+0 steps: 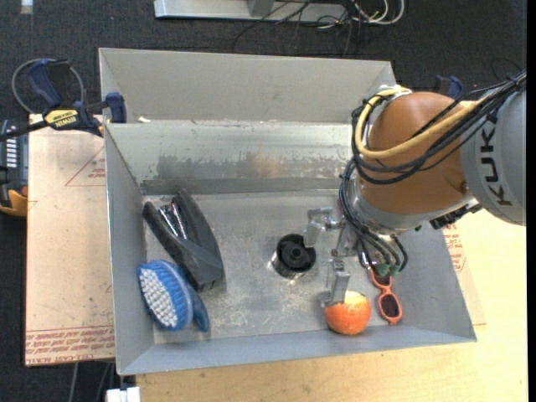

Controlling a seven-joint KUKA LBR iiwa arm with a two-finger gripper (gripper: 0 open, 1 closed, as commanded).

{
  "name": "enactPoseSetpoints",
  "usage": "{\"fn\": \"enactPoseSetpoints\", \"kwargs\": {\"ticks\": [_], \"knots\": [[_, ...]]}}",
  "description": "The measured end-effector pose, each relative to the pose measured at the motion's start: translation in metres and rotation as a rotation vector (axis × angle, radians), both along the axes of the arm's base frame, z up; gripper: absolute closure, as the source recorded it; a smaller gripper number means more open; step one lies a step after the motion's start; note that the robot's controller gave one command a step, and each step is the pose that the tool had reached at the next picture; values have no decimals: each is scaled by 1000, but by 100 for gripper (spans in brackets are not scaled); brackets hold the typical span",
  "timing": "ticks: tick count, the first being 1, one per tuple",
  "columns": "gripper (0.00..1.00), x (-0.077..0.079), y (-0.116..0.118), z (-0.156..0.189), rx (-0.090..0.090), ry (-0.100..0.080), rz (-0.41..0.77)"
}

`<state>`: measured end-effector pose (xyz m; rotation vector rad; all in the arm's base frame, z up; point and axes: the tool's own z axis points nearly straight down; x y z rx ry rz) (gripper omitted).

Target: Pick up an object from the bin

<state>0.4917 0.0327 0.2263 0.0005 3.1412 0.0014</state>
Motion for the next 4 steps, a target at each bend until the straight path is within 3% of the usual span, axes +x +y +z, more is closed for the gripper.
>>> {"fn": "enactPoseSetpoints", "kwargs": {"ticks": [1, 2, 3, 4], "knots": [[0, 63, -9, -155, 4, -16, 249], [0, 67, -4, -86, -1, -13, 469], [0, 85, -47, -126, 4, -9, 408], [0, 92, -24, -155, 1, -24, 658]]}}
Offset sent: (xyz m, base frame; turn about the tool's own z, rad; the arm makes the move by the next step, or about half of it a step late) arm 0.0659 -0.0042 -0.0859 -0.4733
